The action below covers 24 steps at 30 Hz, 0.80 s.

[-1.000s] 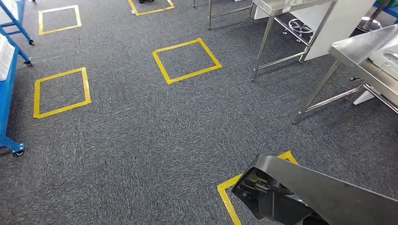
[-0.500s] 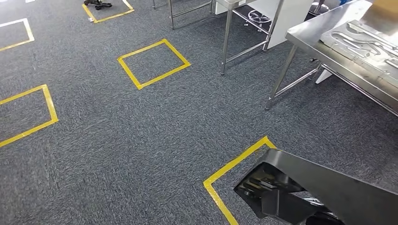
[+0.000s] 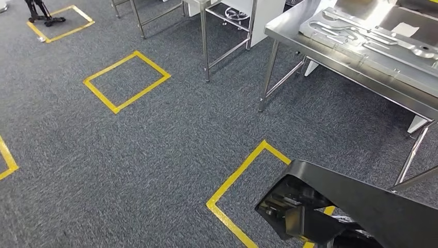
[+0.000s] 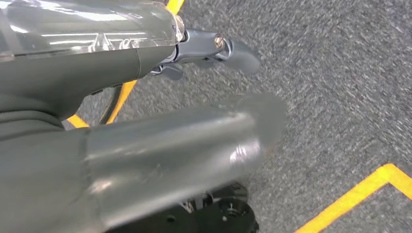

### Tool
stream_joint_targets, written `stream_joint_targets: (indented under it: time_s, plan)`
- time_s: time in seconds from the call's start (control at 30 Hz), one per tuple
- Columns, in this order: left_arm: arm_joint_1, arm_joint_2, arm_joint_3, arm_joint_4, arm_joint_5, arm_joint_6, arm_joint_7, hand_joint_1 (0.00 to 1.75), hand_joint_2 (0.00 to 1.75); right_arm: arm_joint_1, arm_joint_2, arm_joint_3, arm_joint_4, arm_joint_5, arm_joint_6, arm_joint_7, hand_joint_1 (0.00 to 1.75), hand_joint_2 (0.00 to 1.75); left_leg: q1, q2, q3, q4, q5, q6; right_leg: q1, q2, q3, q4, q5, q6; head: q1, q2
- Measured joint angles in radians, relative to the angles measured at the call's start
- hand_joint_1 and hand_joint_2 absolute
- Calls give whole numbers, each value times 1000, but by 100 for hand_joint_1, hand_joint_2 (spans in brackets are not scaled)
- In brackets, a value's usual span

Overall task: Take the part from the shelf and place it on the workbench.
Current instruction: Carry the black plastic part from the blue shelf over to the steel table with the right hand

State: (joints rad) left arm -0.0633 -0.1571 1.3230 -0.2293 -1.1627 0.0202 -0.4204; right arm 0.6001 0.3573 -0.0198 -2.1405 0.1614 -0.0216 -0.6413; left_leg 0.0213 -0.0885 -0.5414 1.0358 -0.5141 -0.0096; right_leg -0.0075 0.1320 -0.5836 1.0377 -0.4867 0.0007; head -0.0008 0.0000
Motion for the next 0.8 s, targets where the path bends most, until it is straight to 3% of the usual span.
stream_joint_targets:
  time_s: [0.03, 0.07, 0.1, 0.17, 0.23, 0.27, 0.3, 0.33, 0.4, 0.47, 0.53, 0.57, 0.63, 0.7, 0.73, 0.77, 0.8]
  plan:
    - [-1, -1, 0, 0, 0, 0, 0, 0, 0, 1, 0, -1, 0, 0, 0, 0, 175, 175, 0, 13, 2, -2, 2, 7, -2, 6, -2, -2, 2, 6, -1, 0]
    - [-2, -2, 0, 0, 0, 0, 0, 0, 0, 1, 0, -1, 0, 0, 0, 0, 175, 175, 1, 26, 5, -6, 5, 14, -1, -5, -5, 2, 0, 11, -1, 0]
    - [-2, -2, 0, 0, 0, 0, 0, 0, 0, 1, 0, -1, 0, 0, 0, 0, 175, 175, 3, 40, 7, -11, 8, 21, 0, -30, -15, 20, -13, 16, 2, 0]
    - [0, -2, 0, 0, 0, 0, 0, 0, 0, -2, 0, -2, 0, 0, 1, 0, 175, 175, 2, 70, 9, -17, 9, 30, 0, -95, -63, 116, -67, 24, 9, 0]
    - [3, -2, 0, 0, 0, 0, 0, 0, 0, -3, 0, -2, 1, -1, 2, 0, 175, 175, -1, 103, 11, -17, 6, 33, -3, -122, -126, 237, -115, 31, 11, 0]
    - [4, -1, 0, 0, 0, 0, 0, 0, 0, -3, 0, -3, 2, -2, 2, 1, 175, 175, -2, 119, 12, -17, 3, 33, -5, -126, -139, 261, -114, 33, 11, 0]
    - [3, -1, 0, 0, 0, 0, 0, 0, 0, -3, 0, -3, 2, -3, 3, 1, 175, 175, -2, 133, 16, -17, 0, 32, -6, -129, -133, 248, -94, 33, 11, 0]
    - [2, -1, 0, 0, 0, 0, -1, 0, 0, -3, 0, -4, 2, -4, 5, 1, 175, 175, -2, 146, 21, -17, -4, 31, -5, -138, -107, 198, -61, 31, 11, 0]
    - [1, -1, 0, 0, 0, -1, -2, 0, 0, -4, 0, -4, 3, -5, 8, 1, 175, 175, -5, 168, 33, -17, -13, 24, 3, -184, -35, 64, -5, 19, 11, 0]
    - [-1, -2, 0, 0, 0, -2, -2, 0, 0, -5, 0, -4, 2, -6, 12, 1, 175, 175, -8, 186, 42, -19, -21, 13, 13, -214, 1, -3, 7, 6, 11, 0]
    - [-4, -2, 0, 0, 0, -3, -2, 0, 0, -5, 0, -5, 2, -7, 13, 0, 175, 175, -9, 206, 54, -25, -26, 2, 16, -196, 3, -9, 4, -2, 11, 0]
    - [-6, -1, 0, 0, 0, -3, -2, 0, 0, -4, 0, -6, 2, -8, 14, 0, 175, 175, -9, 203, 60, -24, -31, -3, 13, -183, 6, -15, 6, -7, 10, 0]
    - [-9, 0, 0, 0, -1, -5, -3, 0, 0, -5, 0, -7, 2, -8, 13, 0, 175, 175, -6, 160, 48, 21, -63, -11, 4, -160, 13, -27, 12, -17, 8, 0]
    - [-6, 1, 0, 0, -1, -9, -4, 0, 0, -8, 0, -7, 3, -6, 11, -1, 175, 175, -3, 109, -11, 139, -123, -16, 1, -137, 15, -31, 13, -25, 3, 0]
    - [-4, 2, 0, 0, -1, -11, -4, 0, 0, -9, 0, -7, 3, -4, 9, -1, 175, 175, -2, 101, -45, 203, -146, -17, 2, -123, 15, -30, 12, -27, 2, 0]
    - [-2, 2, 0, 0, -1, -13, -5, 0, 0, -9, 0, -7, 4, -2, 7, -1, 175, 175, -2, 98, -69, 242, -151, -18, 2, -107, 16, -29, 12, -27, 1, 0]
    - [0, 3, 0, 0, -1, -14, -5, 0, 0, -9, 0, -8, 4, -1, 6, -1, 175, 175, -2, 96, -79, 248, -135, -19, 2, -90, 17, -27, 10, -27, 1, 0]
